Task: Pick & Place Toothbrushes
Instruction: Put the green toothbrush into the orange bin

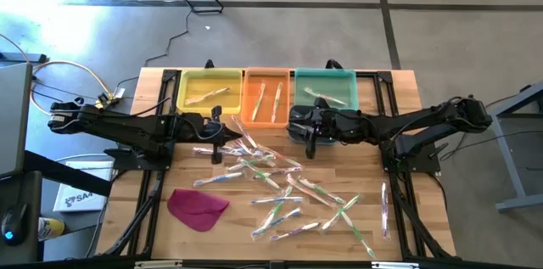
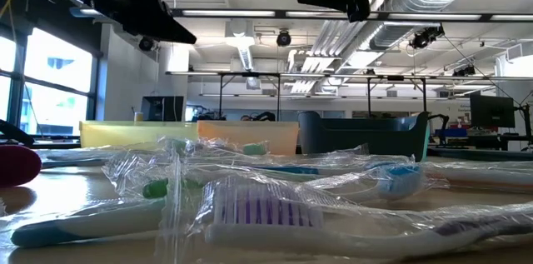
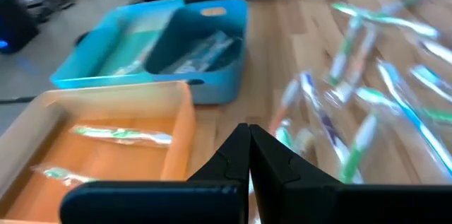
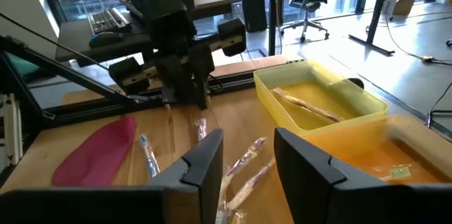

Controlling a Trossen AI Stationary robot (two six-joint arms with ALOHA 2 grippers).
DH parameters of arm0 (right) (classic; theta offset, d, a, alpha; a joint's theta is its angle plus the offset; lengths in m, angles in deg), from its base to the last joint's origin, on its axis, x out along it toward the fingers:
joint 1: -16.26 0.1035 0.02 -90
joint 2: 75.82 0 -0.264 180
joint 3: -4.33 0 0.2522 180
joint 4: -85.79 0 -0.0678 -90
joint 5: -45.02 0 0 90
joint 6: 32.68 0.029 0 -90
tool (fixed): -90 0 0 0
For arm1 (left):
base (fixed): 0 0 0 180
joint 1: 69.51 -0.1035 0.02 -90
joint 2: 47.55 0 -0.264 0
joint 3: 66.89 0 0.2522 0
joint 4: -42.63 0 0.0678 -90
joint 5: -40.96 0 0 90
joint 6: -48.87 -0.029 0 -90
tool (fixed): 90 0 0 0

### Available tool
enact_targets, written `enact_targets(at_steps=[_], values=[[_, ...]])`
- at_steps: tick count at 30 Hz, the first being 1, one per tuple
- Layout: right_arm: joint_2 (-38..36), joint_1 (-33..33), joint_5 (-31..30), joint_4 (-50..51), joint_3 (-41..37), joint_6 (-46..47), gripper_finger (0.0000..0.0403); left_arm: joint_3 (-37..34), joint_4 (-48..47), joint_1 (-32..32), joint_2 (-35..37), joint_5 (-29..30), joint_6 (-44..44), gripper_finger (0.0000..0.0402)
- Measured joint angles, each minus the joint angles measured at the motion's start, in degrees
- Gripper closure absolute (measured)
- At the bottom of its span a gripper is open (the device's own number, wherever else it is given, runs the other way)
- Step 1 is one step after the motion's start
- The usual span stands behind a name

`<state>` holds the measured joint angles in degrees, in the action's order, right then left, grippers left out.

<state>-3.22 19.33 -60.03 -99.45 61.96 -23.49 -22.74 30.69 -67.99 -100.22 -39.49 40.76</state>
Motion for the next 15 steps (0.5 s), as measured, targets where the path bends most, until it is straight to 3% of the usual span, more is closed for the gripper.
enact_targets(at_steps=[11, 15], values=[[0.00, -0.07, -0.02, -0.71, 0.00, -1.97, 0.0283, 2.35, -3.88, 0.00, -0.09, -1.67, -3.11, 0.0401], [0.00, -0.07, -0.04, -3.32, 0.00, -5.74, 0.0283, 5.49, -9.73, -0.03, -0.09, -6.68, -6.80, 0.0401]])
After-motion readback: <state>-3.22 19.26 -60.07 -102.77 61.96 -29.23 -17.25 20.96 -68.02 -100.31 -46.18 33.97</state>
